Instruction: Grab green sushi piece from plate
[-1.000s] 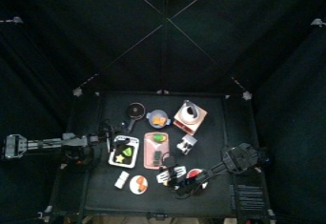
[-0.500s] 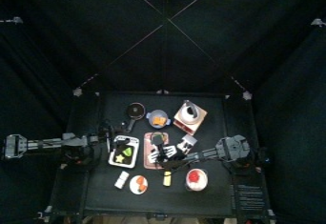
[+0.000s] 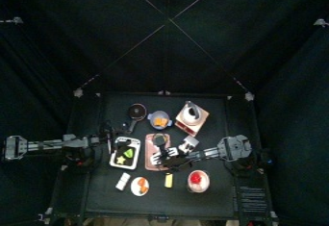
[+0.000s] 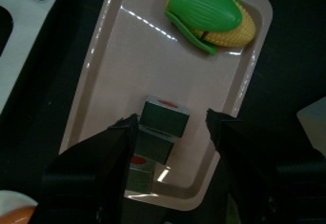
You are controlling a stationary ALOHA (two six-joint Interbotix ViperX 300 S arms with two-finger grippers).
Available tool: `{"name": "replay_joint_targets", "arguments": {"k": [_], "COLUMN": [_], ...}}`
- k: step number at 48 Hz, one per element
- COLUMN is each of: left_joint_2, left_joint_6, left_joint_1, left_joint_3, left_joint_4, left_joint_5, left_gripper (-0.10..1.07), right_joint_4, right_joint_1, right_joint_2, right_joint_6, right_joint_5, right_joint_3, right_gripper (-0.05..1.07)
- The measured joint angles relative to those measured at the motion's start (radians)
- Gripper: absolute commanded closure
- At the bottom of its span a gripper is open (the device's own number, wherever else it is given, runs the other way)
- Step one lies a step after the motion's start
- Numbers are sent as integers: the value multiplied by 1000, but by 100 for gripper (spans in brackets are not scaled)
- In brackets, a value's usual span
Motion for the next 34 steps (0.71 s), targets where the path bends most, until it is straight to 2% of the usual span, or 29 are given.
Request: {"name": "replay_joint_targets", "arguments": {"k": [13, 34], "left_joint_2": [-2, -2], "left_joint_6": [0, 0], "left_joint_1": [0, 0], "left_joint_3": [0, 0], "left_joint_4": [0, 0], "left_joint_5": [0, 0], "left_gripper": [1, 1], "right_joint_4": [5, 38], "right_joint_1": [-21, -35], "right_joint_2": [9, 37], "right_joint_6": [0, 0], "right_joint_5": [-67, -77], "right_joint_3": [17, 18], "right_gripper": [11, 12]}}
